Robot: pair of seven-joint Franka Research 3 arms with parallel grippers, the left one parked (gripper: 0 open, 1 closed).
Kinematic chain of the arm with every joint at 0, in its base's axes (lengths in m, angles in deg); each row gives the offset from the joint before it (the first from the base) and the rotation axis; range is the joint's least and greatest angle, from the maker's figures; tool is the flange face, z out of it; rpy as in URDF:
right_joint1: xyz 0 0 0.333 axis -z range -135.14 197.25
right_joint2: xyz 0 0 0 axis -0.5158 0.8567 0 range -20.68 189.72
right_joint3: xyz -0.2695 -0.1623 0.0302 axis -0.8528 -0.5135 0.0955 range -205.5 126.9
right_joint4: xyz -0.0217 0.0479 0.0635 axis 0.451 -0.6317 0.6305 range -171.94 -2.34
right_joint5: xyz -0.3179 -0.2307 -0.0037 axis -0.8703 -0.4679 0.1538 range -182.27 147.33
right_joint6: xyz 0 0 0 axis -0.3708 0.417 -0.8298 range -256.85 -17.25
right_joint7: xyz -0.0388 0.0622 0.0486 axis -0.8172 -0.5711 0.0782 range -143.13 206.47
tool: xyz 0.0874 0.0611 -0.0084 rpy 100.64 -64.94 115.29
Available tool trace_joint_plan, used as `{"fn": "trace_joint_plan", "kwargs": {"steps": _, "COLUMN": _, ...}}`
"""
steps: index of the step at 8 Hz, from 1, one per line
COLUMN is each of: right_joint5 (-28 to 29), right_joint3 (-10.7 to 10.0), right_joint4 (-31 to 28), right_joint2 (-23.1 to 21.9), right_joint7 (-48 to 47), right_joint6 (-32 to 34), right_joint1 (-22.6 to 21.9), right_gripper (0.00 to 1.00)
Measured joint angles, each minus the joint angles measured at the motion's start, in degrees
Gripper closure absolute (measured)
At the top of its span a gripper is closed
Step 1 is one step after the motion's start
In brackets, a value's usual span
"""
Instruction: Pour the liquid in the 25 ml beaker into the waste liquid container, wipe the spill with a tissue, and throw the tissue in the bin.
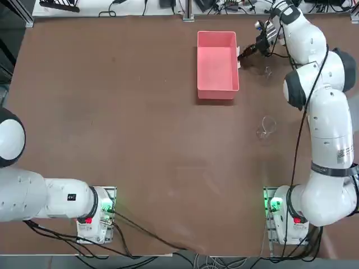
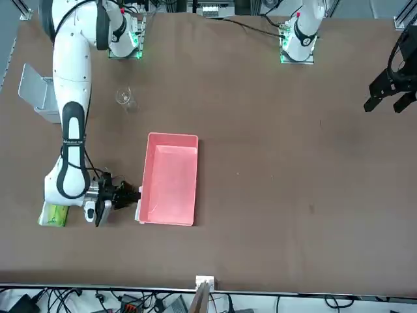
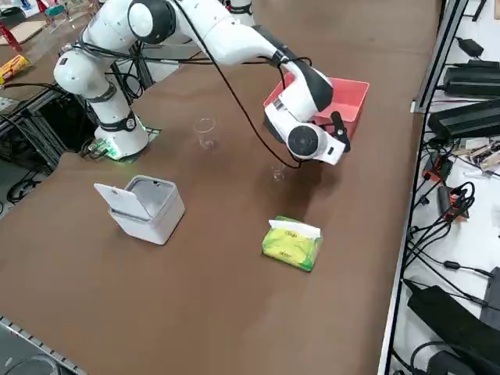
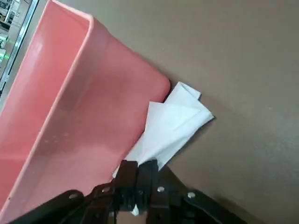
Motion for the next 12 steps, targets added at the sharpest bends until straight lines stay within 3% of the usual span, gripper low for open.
{"fn": "trace_joint_plan", "kwargs": {"steps": 12, "right_joint5": 0.0, "right_joint3": 1.7, "right_joint4": 2.2, "right_joint2": 1.0, "right_joint7": -0.1, "right_joint6": -3.0, "right_joint1": -0.2, "right_gripper": 0.97}}
